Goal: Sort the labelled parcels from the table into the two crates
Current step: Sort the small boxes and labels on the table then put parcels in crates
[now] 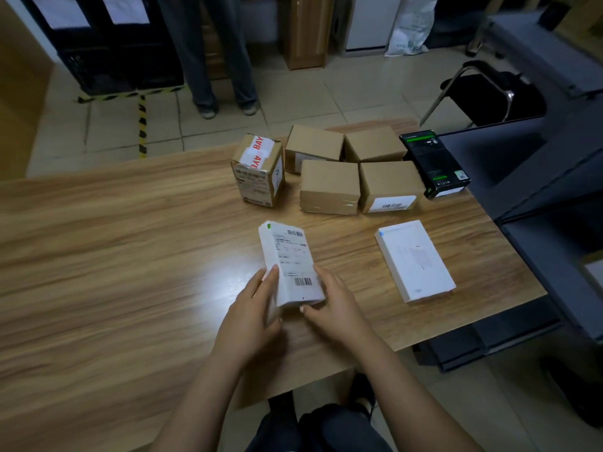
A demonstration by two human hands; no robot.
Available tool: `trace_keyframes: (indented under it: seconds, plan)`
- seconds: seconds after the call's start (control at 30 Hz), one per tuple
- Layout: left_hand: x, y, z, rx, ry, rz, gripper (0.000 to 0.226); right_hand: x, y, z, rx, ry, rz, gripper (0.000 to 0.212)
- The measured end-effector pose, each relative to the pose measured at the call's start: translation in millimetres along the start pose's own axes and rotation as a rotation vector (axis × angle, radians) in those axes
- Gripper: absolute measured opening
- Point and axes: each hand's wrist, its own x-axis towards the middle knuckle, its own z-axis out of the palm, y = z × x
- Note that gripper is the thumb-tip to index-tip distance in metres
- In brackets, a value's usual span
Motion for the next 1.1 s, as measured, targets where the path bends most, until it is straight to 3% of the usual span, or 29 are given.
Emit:
trace_keyframes:
  seconds: [0.2, 0.4, 0.57, 0.63, 0.73, 0.83, 1.0, 1.1]
  plan:
    - [-10, -18, 14, -0.008, -0.143, -0.027, 0.098, 3, 1, 26, -0.073, -0.055, 0.022, 0.075]
    - [-11, -30, 17, -0.019, -0.075, -0.015, 0.089, 0, 3, 27, -0.063, -0.033, 0.045, 0.075]
    - [-10, -41, 2, 0.057, 0.011, -0.012, 0.077, 2, -12, 33, -0.089, 0.110, 0.052, 0.074]
    - [-9, -46, -3, 0.113, 0.106, -0.007, 0.064, 6, -22, 41, -0.107, 0.155, 0.077, 0.082]
    - [-10, -51, -7, 0.236, 0.258, -0.021, 0.040, 11, -38, 56, -0.168, 0.135, 0.150, 0.116]
    - [-13, -58, -9, 0.304, 0.307, -0.022, 0.035, 15, -45, 68, -0.243, 0.142, 0.230, 0.134]
    - [-18, -64, -12, 0.326, 0.298, -0.025, 0.032, 18, -46, 76, -0.199, 0.201, 0.296, 0.129]
    - [-15, -57, -21, 0.312, 0.279, -0.016, 0.041, 18, -49, 63, -0.157, 0.264, 0.268, 0.120]
